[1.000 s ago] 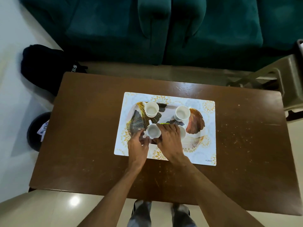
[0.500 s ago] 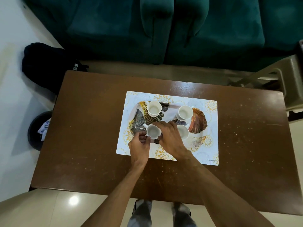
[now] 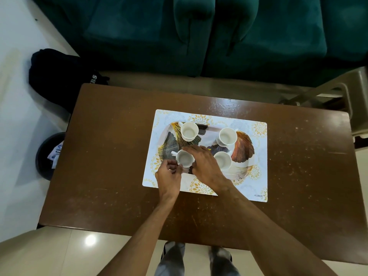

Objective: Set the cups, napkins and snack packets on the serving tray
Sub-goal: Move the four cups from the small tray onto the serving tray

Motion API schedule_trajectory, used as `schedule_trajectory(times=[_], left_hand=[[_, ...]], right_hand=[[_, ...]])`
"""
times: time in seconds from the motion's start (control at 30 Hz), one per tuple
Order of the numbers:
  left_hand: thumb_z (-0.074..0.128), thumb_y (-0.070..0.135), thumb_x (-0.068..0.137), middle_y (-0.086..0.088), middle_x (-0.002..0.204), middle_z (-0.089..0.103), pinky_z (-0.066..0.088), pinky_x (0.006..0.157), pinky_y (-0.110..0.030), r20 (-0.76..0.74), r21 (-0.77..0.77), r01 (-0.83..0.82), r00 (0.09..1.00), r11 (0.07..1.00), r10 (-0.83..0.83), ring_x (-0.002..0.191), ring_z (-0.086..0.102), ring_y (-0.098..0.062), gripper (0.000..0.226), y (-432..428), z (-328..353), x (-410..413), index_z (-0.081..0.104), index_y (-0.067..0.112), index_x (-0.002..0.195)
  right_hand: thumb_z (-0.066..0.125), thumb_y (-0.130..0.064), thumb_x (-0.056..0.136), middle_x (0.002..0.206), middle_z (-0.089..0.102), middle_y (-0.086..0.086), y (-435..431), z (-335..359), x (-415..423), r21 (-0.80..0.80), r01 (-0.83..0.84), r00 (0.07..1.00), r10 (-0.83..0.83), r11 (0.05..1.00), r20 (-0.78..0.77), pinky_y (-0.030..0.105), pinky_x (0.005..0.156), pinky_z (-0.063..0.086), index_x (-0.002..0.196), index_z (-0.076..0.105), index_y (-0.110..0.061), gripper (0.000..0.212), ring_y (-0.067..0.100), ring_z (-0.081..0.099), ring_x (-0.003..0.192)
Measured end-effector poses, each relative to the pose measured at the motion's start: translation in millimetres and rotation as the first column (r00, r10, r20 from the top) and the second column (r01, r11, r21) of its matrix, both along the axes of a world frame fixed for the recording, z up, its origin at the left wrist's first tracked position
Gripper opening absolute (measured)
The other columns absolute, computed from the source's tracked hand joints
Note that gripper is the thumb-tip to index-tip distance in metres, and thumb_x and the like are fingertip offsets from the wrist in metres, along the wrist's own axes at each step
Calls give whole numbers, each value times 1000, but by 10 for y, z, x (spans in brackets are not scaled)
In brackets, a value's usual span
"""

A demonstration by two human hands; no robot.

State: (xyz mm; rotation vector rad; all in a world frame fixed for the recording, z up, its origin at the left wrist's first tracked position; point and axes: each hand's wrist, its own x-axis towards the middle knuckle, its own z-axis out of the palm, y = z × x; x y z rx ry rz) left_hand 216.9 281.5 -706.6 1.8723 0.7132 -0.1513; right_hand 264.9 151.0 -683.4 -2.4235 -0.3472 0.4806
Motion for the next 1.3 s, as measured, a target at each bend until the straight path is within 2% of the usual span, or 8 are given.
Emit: schedule_trajectory(times=[0.23, 0.37, 0.43, 0.57, 0.93, 1.03, 1.13, 1.3], left_hand=[[77, 12, 86, -3, 86, 70, 48, 60, -6, -18, 5, -15, 1000, 1000, 15, 77, 67, -9, 18, -16, 3, 3, 66, 5, 98], [77, 11, 86, -1, 86, 70, 49, 60, -7, -26, 1, -10, 1000, 1000, 10, 76, 67, -6, 18, -40, 9, 12, 66, 5, 98], [77, 11, 86, 1, 84, 70, 51, 60, -10, -31, -12, -15, 999, 1000, 15, 74, 67, -4, 17, -62, 18, 11, 66, 5, 97], [78, 12, 85, -2, 88, 72, 57, 71, -23, -49, -54, -12, 999, 998, 10, 80, 71, -14, 19, -114, -6, 4, 64, 8, 98], [76, 20, 87, 2, 84, 70, 53, 66, -20, -63, 3, 28, 998, 1000, -27, 80, 70, -13, 16, -109, 41, -2, 66, 12, 95], [72, 22, 91, 5, 84, 69, 57, 70, -26, 30, 101, 19, 999, 995, -23, 80, 68, -8, 14, -54, 127, 120, 67, 11, 97], [70, 23, 92, -2, 102, 69, 58, 78, -32, 122, 177, 63, 989, 982, -86, 87, 67, -13, 23, -20, 181, 400, 66, 10, 111], [67, 19, 94, -9, 116, 66, 54, 80, -29, 95, 236, 188, 972, 953, -215, 87, 65, -15, 38, -68, 152, 935, 62, 6, 129]], right_hand=[[78, -14, 77, 132, 63, 10, -5, -42, 13, -19, -18, 1000, 18, 1000, 10, 44, 109, 35, 133, 60, -10, 60, 31, 59, 118], [76, -6, 75, 132, 64, 8, -29, -55, 15, -39, -17, 1000, 18, 999, 17, 42, 110, 34, 132, 60, -12, 60, 30, 59, 117], [73, 1, 71, 130, 64, 7, -52, -78, 15, -55, -18, 1000, 20, 998, 24, 43, 111, 34, 131, 61, -14, 63, 29, 59, 117], [74, 2, 68, 128, 65, 5, -116, -113, 29, -77, -29, 999, 31, 997, 25, 45, 112, 34, 129, 61, -17, 65, 27, 59, 117], [74, 0, 71, 127, 66, 3, -194, -146, 33, -78, -26, 998, 30, 997, 46, 43, 115, 30, 128, 61, -19, 62, 25, 59, 120], [68, 3, 74, 125, 66, 5, -218, -99, 106, 4, 93, 994, -93, 996, 53, 44, 103, 43, 129, 61, -17, 59, 28, 59, 113], [67, -4, 84, 128, 64, 5, -185, -91, 289, 76, 281, 954, -287, 957, 88, 44, 94, 52, 131, 60, -17, 49, 27, 64, 110], [66, -15, 92, 132, 59, 12, -63, -157, 610, 30, 370, 927, -371, 929, 61, 48, 93, 53, 137, 54, -14, 47, 33, 63, 111]])
